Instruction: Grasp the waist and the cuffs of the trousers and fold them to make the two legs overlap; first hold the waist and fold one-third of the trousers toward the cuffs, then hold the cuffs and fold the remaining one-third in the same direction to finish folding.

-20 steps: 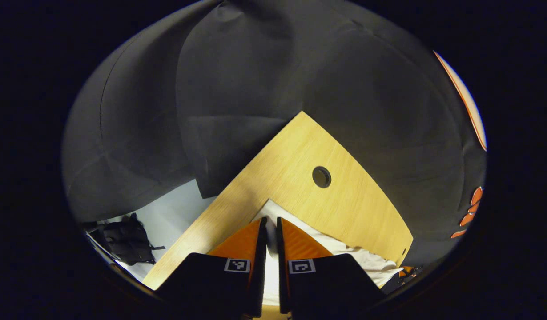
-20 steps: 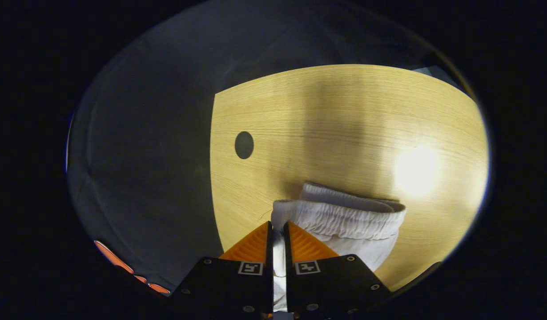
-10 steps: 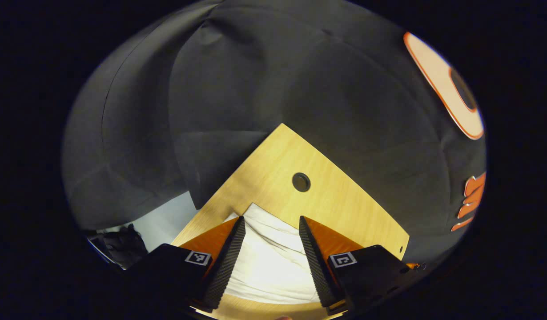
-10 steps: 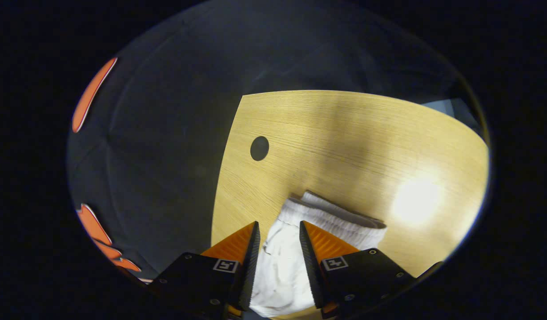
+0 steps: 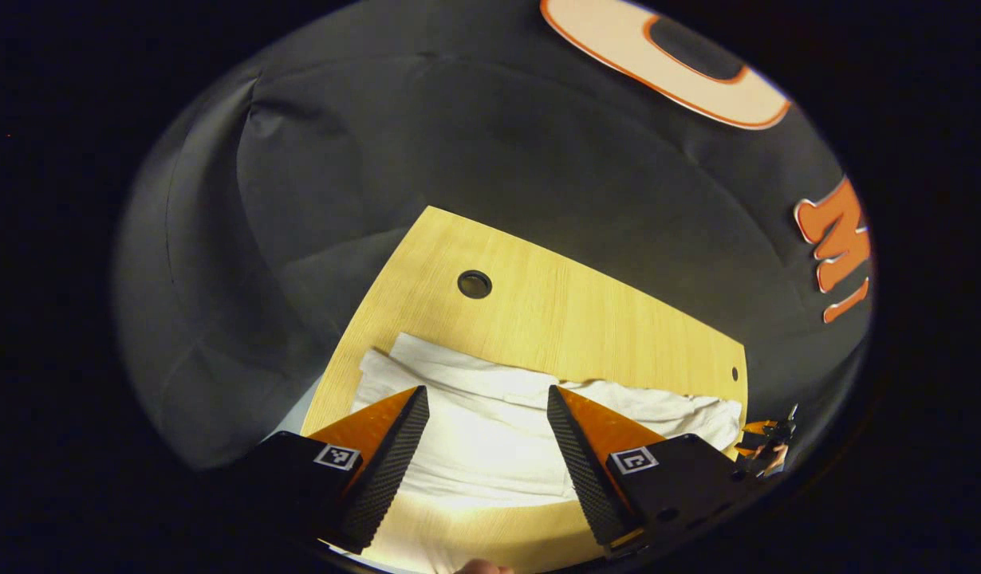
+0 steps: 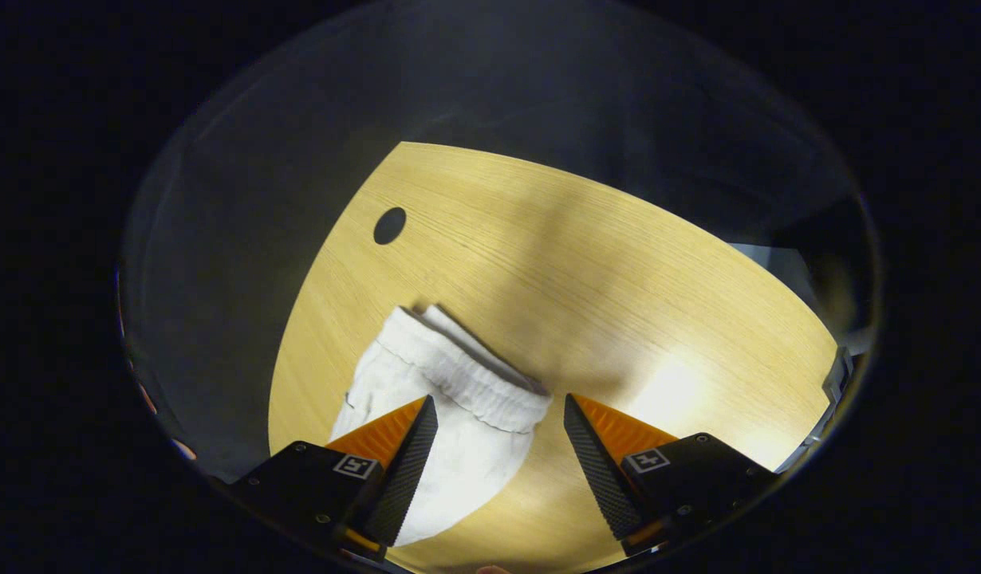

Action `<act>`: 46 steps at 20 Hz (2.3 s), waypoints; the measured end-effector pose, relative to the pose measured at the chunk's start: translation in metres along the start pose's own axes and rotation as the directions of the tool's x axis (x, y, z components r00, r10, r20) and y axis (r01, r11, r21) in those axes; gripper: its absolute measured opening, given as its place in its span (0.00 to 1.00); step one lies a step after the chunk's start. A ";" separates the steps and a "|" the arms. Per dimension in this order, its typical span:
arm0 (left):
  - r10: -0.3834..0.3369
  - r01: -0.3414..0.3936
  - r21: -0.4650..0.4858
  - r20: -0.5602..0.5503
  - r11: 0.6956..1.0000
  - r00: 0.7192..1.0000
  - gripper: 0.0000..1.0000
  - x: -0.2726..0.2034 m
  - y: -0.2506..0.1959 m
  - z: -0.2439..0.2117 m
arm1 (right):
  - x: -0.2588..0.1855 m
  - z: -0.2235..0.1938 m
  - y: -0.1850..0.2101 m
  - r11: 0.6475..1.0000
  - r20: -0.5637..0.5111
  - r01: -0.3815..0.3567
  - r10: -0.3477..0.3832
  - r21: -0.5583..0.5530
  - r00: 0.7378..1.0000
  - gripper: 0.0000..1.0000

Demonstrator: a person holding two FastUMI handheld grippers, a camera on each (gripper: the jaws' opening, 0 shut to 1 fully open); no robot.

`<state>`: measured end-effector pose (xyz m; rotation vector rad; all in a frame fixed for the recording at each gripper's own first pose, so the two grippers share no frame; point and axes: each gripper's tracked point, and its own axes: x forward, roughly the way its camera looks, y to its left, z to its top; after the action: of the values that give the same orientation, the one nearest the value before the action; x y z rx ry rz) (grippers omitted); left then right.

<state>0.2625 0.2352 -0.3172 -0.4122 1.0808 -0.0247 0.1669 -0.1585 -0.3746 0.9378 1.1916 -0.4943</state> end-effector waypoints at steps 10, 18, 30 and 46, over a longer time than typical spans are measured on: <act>0.010 -0.011 0.090 0.019 0.996 1.000 1.00 -0.029 -0.052 -0.054 | 0.026 -0.005 -0.002 0.993 -0.007 0.021 -0.021 0.113 1.000 0.86; -0.024 0.024 0.018 -0.025 1.000 0.999 0.99 -0.023 -0.065 -0.116 | 0.027 -0.004 -0.002 0.957 0.012 -0.141 0.142 0.254 0.990 0.10; -0.180 0.176 -0.056 -0.061 0.983 0.982 1.00 -0.010 -0.080 -0.149 | -0.056 0.000 0.046 0.947 0.193 -0.284 0.254 0.149 0.948 0.06; -0.339 0.316 -0.211 -0.080 0.925 0.938 0.99 0.003 -0.041 -0.161 | -0.069 0.002 0.071 0.931 0.287 -0.345 0.366 -0.120 0.885 0.06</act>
<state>0.1333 0.1465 -0.3707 -0.7753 1.1212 -0.2443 0.1992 -0.1306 -0.2851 0.9584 0.7285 -0.2869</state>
